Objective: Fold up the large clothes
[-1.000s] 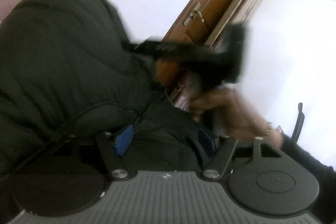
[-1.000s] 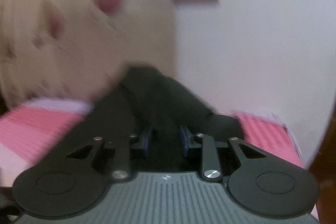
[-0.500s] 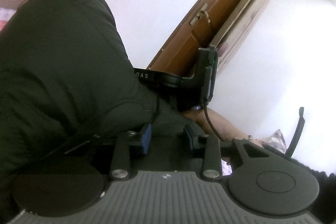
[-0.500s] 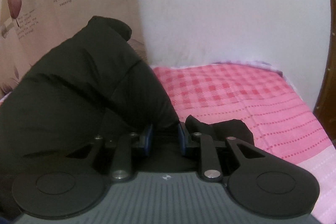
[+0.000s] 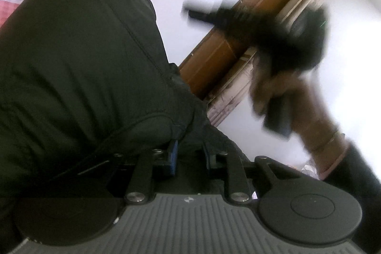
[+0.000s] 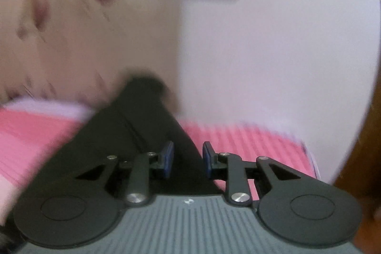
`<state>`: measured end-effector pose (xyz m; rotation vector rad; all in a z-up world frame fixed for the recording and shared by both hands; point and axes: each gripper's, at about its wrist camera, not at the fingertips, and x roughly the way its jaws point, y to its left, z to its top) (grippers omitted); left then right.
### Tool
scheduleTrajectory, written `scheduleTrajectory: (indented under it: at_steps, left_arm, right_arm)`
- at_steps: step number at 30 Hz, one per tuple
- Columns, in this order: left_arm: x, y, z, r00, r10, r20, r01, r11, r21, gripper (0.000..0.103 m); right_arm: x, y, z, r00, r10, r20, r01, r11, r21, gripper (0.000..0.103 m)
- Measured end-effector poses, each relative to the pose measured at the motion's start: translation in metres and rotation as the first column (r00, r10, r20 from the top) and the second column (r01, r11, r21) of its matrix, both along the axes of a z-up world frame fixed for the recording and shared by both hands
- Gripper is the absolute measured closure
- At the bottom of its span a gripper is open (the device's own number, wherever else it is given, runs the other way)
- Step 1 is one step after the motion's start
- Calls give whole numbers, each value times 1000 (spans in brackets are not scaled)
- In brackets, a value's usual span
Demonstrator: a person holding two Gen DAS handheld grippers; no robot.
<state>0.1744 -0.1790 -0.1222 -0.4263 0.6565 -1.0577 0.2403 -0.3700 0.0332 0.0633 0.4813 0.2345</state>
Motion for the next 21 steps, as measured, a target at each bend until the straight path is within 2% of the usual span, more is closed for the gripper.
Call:
scheduleTrajectory:
  at_steps: [1, 3, 6, 8, 13, 21]
  left_arm:
    - [0, 0, 0, 1000, 0, 0, 0, 1000, -1, 76]
    - [0, 0, 0, 1000, 0, 1, 0, 1000, -2, 76]
    - [0, 3, -2, 1000, 2, 6, -2, 1000, -3, 76]
    - [-1, 6, -3, 1000, 3, 11, -3, 1000, -13, 76]
    - [-2, 10, -7, 1000, -5, 20, 6, 1000, -18, 76]
    - [-4, 15, -7, 1000, -7, 24, 7, 1000, -13, 76]
  right_arm:
    - [0, 10, 12, 999, 36, 27, -36, 999, 9, 78]
    - [11, 37, 25, 992, 124, 21, -124, 992, 9, 78]
    - [40, 77, 9, 977, 208, -43, -211, 975, -63, 79]
    - [61, 88, -15, 972, 207, -107, -215, 974, -71, 80]
    - [84, 80, -58, 962, 187, -200, -190, 982, 7, 80]
    - [90, 90, -80, 961, 151, -232, -158, 987, -11, 80]
